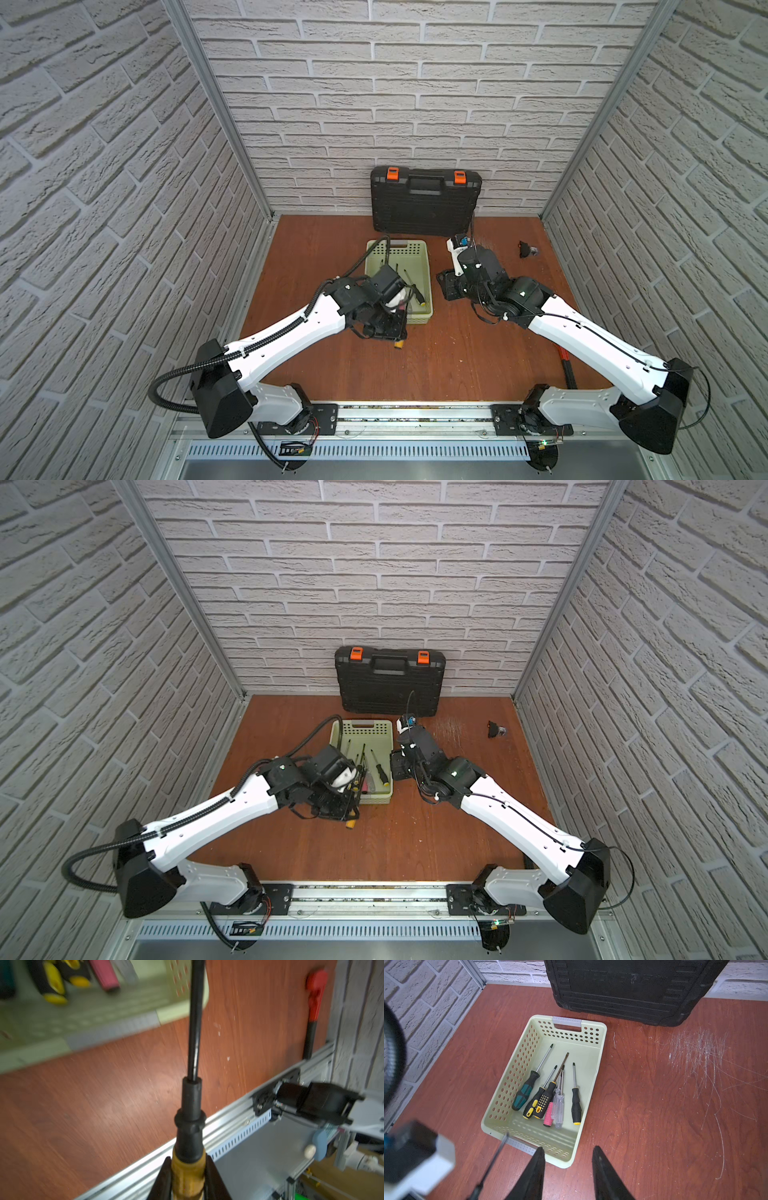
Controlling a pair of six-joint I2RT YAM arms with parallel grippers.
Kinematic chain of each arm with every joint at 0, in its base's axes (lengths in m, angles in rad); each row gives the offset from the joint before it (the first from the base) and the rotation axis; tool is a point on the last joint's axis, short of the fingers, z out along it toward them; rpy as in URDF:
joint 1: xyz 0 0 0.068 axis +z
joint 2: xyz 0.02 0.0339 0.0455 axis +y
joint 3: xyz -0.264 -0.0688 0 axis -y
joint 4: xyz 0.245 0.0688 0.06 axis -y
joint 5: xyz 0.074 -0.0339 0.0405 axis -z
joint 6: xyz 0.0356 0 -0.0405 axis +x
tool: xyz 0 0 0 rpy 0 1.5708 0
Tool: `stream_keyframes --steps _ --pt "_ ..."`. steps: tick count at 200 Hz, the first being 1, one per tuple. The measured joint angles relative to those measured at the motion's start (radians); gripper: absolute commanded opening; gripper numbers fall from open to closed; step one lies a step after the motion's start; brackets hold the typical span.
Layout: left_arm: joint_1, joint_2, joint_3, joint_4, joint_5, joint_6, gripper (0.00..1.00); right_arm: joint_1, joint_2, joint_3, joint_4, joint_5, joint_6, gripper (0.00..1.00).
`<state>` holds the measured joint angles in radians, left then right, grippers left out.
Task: Put the screwdriver in the bin
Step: Place the screwdriver in the bin.
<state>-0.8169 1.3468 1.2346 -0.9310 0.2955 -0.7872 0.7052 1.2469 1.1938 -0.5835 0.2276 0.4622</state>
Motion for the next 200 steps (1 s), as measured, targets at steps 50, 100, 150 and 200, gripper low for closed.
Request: stream_keyframes --steps 50,100,150,200 --pt "0.195 0.187 0.211 0.011 -0.023 0.142 0.03 0.0 0.003 -0.005 0.029 -0.047 0.026 0.4" --pt "0.246 0.412 0.271 0.008 -0.101 0.245 0.04 0.0 0.041 -0.017 0.047 -0.103 0.04 0.4" --pt "0.25 0.51 0.286 0.007 -0.164 0.274 0.04 0.0 0.096 -0.019 0.051 -0.154 0.039 0.39" --pt "0.25 0.561 0.28 0.021 -0.201 0.283 0.07 0.0 0.101 -0.022 0.067 -0.166 0.04 0.39"
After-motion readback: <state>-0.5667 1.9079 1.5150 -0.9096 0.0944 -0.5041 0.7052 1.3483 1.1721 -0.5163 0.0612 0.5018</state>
